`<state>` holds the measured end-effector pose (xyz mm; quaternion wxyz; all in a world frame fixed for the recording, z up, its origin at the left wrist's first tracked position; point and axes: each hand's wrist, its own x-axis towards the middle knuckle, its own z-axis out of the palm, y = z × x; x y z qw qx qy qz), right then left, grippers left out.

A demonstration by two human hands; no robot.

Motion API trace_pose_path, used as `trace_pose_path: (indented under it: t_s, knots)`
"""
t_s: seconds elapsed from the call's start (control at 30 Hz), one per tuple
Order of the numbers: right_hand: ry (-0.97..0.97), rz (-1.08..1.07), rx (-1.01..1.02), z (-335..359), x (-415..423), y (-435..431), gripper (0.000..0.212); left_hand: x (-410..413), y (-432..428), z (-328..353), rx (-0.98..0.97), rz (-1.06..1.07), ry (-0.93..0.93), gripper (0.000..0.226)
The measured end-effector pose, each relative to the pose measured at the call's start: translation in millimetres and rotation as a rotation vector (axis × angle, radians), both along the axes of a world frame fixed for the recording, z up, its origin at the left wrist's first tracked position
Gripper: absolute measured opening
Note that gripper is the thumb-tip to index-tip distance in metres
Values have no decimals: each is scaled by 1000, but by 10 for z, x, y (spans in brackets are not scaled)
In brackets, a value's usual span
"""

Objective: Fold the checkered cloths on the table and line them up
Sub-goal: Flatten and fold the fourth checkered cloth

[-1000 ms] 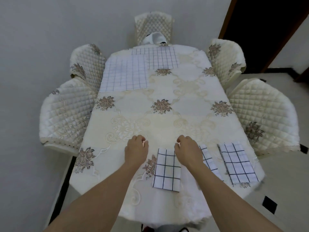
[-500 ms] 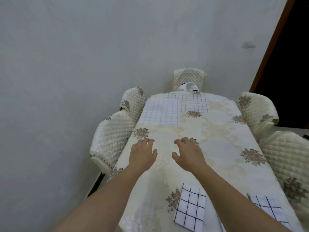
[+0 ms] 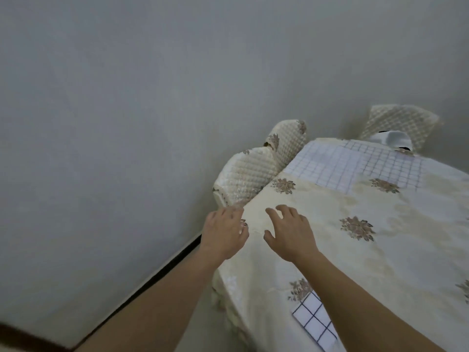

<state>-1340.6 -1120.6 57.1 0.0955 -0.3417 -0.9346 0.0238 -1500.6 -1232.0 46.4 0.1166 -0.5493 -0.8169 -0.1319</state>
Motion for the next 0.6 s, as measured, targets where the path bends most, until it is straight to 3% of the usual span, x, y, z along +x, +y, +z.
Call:
trace_pose_path:
  t_s: [0.33,0.6]
  knots:
    - [44,251,-12,141,-960,-684,49,-609,-1033,259,-100,288,11,50]
    - [-5,331,4,143,-1897,-823,54,-1446,-1292,155,-82,383,20,50]
